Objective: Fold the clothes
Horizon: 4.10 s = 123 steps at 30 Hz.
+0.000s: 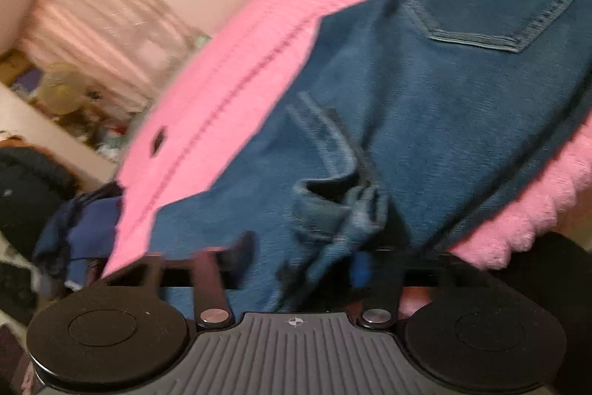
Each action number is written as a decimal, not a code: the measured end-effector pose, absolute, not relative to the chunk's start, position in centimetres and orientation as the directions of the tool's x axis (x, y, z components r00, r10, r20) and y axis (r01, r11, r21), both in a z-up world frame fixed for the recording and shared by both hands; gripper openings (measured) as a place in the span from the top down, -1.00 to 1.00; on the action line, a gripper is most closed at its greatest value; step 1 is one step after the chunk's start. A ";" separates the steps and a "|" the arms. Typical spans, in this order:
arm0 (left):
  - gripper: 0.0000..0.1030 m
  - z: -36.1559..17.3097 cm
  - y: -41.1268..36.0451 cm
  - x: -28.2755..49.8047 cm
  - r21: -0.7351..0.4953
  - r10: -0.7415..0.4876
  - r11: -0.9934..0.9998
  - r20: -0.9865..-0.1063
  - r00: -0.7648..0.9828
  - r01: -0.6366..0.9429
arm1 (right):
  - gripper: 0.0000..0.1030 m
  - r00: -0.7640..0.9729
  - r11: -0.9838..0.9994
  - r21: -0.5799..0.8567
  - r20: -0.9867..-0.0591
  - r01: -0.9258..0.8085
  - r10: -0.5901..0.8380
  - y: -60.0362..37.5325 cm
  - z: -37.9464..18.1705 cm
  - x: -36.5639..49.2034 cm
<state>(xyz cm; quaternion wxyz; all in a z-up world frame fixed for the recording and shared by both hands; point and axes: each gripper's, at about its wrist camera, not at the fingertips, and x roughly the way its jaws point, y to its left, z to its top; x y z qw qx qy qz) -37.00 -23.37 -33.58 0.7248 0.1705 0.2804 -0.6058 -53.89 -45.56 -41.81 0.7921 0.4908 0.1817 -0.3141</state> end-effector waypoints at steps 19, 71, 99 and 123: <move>0.29 -32.7 -26.0 -36.5 -0.091 -0.758 0.168 -0.648 0.069 0.982 | 0.07 0.647 0.341 0.557 -0.570 0.757 -0.506 -47.5 -39.7 -62.5; 0.29 -34.1 -25.0 -34.1 -0.085 -0.707 0.247 -0.697 0.119 0.965 | -0.76 0.734 0.634 0.451 -0.614 0.628 -0.290 -46.3 -39.0 -58.2; -0.30 -34.1 -17.5 -34.7 0.255 -0.737 0.079 -0.636 0.229 0.964 | 0.03 0.692 0.826 -0.527 -0.673 -0.202 -0.260 -30.9 -44.9 -41.6; 0.45 -32.5 -25.1 -40.6 0.669 -0.847 -0.314 -0.518 0.119 0.673 | 0.25 0.775 0.893 -0.434 -0.523 0.115 -0.354 -34.8 -41.3 -44.2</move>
